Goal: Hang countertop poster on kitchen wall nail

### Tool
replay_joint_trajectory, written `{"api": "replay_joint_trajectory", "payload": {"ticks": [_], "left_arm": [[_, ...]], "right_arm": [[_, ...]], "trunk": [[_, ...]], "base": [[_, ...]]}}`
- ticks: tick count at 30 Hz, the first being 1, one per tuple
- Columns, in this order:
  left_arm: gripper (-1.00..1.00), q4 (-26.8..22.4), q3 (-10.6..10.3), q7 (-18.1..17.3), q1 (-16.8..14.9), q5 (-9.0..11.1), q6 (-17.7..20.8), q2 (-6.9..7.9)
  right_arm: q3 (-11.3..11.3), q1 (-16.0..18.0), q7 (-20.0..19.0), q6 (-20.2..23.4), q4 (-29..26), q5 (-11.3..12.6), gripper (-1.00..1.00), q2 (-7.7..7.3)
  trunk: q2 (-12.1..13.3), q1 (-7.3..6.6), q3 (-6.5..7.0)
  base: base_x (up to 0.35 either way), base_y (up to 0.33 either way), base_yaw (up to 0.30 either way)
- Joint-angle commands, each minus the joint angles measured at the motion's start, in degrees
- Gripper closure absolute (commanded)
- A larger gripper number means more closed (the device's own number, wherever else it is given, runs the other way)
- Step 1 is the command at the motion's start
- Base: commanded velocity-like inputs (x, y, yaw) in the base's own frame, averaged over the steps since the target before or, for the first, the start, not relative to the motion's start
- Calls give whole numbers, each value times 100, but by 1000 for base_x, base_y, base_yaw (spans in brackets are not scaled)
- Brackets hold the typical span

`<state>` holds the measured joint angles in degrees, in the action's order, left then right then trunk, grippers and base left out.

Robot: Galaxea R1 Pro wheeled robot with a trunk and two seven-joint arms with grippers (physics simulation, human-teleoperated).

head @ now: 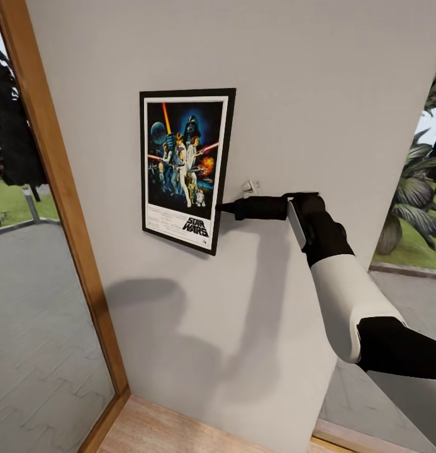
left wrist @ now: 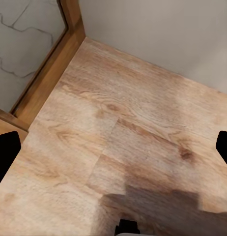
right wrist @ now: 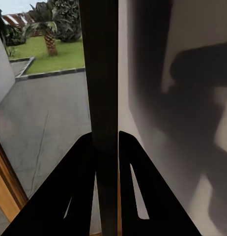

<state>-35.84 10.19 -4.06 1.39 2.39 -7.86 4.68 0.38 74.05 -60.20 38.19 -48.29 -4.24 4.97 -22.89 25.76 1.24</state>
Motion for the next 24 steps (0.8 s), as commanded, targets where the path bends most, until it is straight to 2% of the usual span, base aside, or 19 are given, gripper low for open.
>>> {"api": "replay_joint_trajectory", "payload": {"ticks": [1, 24], "left_arm": [[-100, -3, 18, -42, 2, 25, -5, -2], [-100, -2, 27, -42, 3, 25, -5, -2]], "right_arm": [[-12, 0, -36, 39, -5, -33, 100, 4], [-19, 4, -36, 39, -10, -33, 100, 4]], "trunk": [[-3, 2, -1], [-3, 2, -1]], "base": [[2, 25, 0], [0, 3, 0]]}}
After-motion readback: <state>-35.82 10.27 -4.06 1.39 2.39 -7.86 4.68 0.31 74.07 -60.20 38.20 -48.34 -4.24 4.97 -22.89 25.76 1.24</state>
